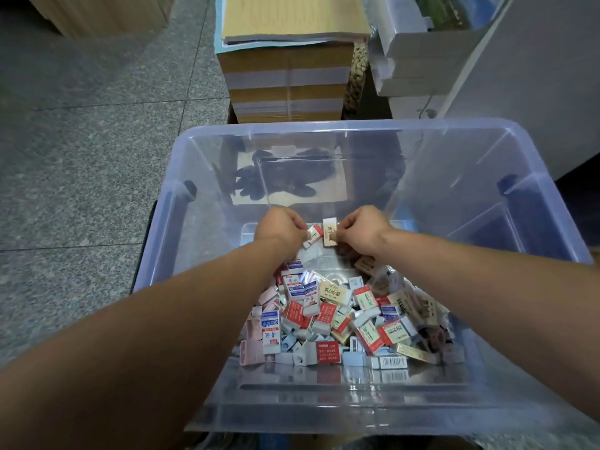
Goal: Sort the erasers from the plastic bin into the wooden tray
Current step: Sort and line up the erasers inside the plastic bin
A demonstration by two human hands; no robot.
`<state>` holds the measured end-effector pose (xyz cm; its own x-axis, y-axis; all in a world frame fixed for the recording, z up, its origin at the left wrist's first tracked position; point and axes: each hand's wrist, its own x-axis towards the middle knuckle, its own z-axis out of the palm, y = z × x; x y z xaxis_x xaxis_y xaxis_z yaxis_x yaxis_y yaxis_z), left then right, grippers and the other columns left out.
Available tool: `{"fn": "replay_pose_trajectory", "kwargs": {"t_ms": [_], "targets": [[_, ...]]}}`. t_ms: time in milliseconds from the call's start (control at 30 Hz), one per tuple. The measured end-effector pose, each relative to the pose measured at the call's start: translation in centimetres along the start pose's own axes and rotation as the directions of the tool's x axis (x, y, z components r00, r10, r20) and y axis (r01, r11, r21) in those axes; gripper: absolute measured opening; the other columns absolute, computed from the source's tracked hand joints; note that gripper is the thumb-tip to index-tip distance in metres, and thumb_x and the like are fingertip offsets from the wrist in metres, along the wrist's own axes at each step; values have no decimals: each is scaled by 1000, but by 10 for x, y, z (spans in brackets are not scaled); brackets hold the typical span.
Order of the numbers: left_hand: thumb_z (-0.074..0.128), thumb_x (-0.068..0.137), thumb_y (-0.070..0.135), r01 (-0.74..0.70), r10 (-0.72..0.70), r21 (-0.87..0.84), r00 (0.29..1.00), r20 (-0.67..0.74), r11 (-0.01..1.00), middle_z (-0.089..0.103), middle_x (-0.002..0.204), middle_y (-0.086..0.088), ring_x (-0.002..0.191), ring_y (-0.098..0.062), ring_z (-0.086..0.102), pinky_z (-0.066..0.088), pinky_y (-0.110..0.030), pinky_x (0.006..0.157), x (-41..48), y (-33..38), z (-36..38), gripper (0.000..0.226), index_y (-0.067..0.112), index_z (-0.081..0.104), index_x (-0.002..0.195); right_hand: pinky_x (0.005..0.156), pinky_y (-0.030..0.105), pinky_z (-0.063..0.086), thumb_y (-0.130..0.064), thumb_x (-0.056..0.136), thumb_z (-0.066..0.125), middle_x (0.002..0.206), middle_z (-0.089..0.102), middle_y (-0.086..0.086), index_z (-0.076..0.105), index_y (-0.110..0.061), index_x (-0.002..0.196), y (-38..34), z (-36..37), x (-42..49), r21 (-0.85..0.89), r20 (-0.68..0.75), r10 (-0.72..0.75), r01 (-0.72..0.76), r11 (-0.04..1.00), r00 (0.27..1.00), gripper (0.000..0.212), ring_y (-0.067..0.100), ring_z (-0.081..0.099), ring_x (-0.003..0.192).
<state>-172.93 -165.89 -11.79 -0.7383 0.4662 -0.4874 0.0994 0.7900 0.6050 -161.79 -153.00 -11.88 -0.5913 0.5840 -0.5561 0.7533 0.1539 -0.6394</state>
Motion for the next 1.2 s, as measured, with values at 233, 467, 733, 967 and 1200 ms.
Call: {"fn": "replay_pose_trajectory", "kwargs": {"t_ms": [233, 467, 733, 967, 1200], "targets": [[78, 87, 32, -2, 6, 135, 999, -31, 991, 70, 75, -4, 83, -25, 68, 58, -39, 82, -1, -3, 5, 31, 18, 63, 64, 76, 37, 59, -25, 87, 80, 73, 74, 8, 75, -7, 77, -1, 0, 3, -150, 0, -40, 40, 988, 999, 22, 24, 70, 70], [78, 89, 28, -31, 30, 68, 999, 20, 997, 72, 73, 3, 80, -23, 71, 60, -42, 84, -5, 1, 2, 25, 22, 68, 66, 76, 32, 56, -21, 92, 75, 83, 74, 4, 76, -9, 89, 0, -7, -4, -238, 2, -157, 153, 959, 988, 12, 22, 69, 79], [80, 86, 33, -10, -59, 381, 984, 170, 925, 71, 98, -10, 96, -27, 70, 58, -41, 90, -26, 0, -33, 37, 7, 65, 106, 77, 28, 53, -34, 84, 78, 100, 74, -2, 77, -21, 100, -8, -34, -30, -687, 220, -144, 258, 679, 965, 21, 19, 67, 92], [81, 83, 41, -56, -65, 371, 950, 306, 927, 73, 94, -8, 85, -25, 73, 59, -37, 80, -39, -1, -35, 41, 13, 61, 104, 66, 27, 47, -41, 81, 77, 77, 63, -7, 61, -24, 74, -1, -28, -44, -782, 177, -93, 197, 591, 980, 24, 18, 63, 78], [86, 80, 21, 82, -85, -105, 996, -29, 991, 68, 87, -2, 84, -23, 65, 59, -35, 80, -20, -7, -21, 24, 21, 62, 79, 61, 28, 46, -44, 86, 75, 72, 70, 1, 73, -14, 72, -1, -29, -31, -383, -38, -124, 100, 918, 992, 33, 19, 65, 72]]}}
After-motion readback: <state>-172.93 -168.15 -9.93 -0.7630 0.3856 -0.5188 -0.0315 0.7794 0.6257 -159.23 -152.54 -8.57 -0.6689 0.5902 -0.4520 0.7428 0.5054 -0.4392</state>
